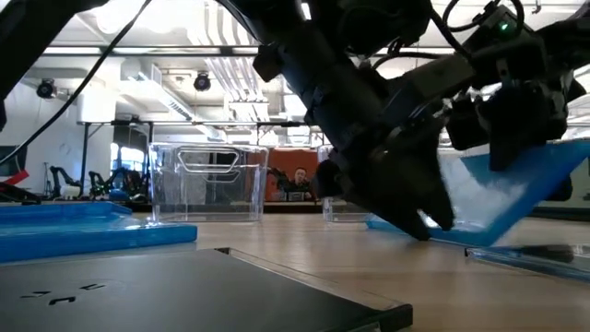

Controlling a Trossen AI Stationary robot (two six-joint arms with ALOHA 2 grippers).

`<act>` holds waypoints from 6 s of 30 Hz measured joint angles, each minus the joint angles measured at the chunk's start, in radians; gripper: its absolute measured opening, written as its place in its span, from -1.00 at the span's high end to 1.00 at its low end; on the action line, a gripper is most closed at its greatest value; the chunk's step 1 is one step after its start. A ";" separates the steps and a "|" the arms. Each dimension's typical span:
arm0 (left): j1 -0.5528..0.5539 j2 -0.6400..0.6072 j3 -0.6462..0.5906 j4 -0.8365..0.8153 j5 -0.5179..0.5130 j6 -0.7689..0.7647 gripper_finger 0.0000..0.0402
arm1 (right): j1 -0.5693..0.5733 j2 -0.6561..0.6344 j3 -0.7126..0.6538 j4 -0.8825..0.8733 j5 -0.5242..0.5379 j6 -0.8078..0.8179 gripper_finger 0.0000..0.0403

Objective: Pick & place jewel cases by type
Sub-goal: Put the right blue CD case into the right transparent bin, then put the left blue CD case into the right transparent bin

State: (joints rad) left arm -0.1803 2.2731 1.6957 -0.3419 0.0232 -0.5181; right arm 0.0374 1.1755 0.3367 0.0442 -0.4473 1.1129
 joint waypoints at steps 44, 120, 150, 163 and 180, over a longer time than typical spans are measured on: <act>-0.331 -1.074 -0.720 -0.029 -0.515 -0.708 0.27 | -0.547 0.164 0.467 -0.333 -0.019 -0.193 0.71; -0.430 -0.686 -1.076 0.812 -0.722 -0.806 0.27 | 0.123 0.286 0.591 -0.389 0.335 0.017 -0.04; -0.432 -0.773 -1.120 0.114 -0.538 -0.991 0.27 | 0.146 0.895 0.928 -0.053 0.289 0.009 -0.04; -0.450 -0.725 -1.020 0.163 -0.444 -0.932 0.27 | 0.126 0.841 0.970 -0.176 0.459 0.055 -0.04; -0.452 -0.666 -1.006 0.263 -0.455 -0.865 0.27 | 0.119 0.830 1.014 -0.175 0.325 -0.019 0.24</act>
State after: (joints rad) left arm -0.6323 1.6075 0.6895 -0.0791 -0.4316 -1.3836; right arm 0.1564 2.0054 1.3502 -0.1310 -0.1223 1.0938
